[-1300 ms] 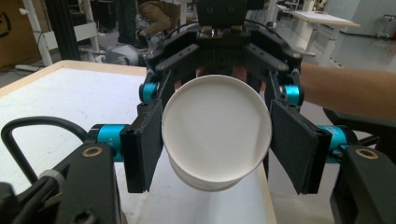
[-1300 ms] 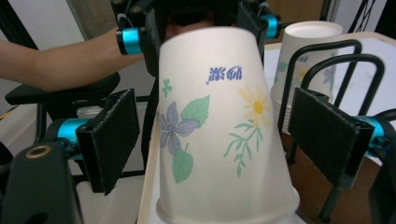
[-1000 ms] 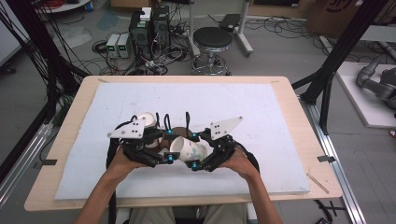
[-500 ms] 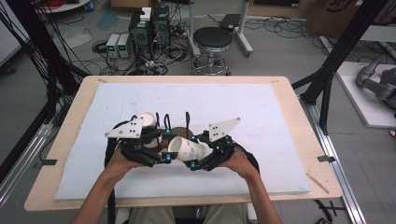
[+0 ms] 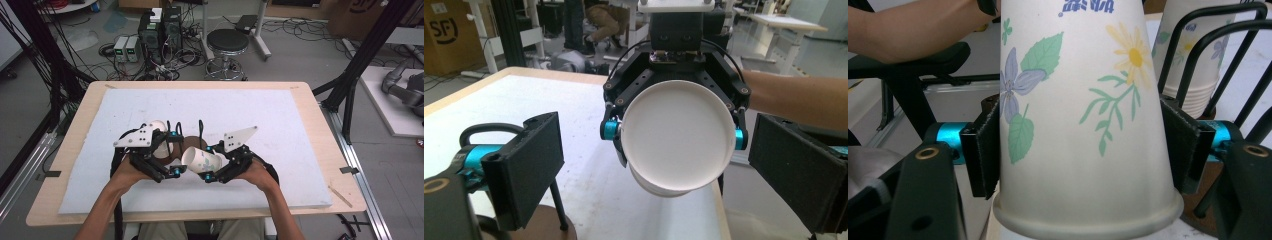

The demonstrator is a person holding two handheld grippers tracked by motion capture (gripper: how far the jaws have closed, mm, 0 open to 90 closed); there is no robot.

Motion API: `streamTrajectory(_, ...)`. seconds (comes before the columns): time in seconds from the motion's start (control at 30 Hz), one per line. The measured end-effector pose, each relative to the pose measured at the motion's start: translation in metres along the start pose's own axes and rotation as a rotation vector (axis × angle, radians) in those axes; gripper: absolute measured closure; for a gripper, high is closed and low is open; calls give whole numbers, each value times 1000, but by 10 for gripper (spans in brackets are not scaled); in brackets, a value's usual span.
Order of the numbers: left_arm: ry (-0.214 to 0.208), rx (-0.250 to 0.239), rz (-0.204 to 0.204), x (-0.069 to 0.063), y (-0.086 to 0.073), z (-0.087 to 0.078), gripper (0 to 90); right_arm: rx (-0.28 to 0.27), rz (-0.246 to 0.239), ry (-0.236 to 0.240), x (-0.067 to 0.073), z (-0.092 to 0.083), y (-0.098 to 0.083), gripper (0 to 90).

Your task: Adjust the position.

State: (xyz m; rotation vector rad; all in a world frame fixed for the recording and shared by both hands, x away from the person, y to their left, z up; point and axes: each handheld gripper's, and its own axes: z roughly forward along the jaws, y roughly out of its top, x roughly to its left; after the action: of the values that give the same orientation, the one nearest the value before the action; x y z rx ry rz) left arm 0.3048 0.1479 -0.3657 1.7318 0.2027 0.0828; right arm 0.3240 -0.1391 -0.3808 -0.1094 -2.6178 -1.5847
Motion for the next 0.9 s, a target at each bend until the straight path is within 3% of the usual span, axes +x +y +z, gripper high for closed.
streamTrajectory(0.07,-16,13,-2,-1,1,-1,74,11,4,-8,0,0,0,303)
streamTrajectory(0.17,-22,79,9,-5,7,-2,74,65,14,-35,1,0,1,303)
streamTrajectory(0.27,24,190,39,-10,13,-1,74,152,11,-63,3,-1,5,303)
streamTrajectory(0.4,76,381,97,-13,17,6,80,240,-2,-68,6,-1,14,303)
streamTrajectory(0.53,37,430,74,-10,14,13,88,346,-17,-79,9,2,23,303)
streamTrajectory(0.6,17,484,71,-7,13,17,88,404,-23,-80,10,4,28,303)
streamTrajectory(0.7,-5,534,71,-5,13,21,88,439,-31,-83,9,5,29,303)
streamTrajectory(0.9,-3,615,77,-3,14,25,97,528,-29,-83,9,7,32,303)
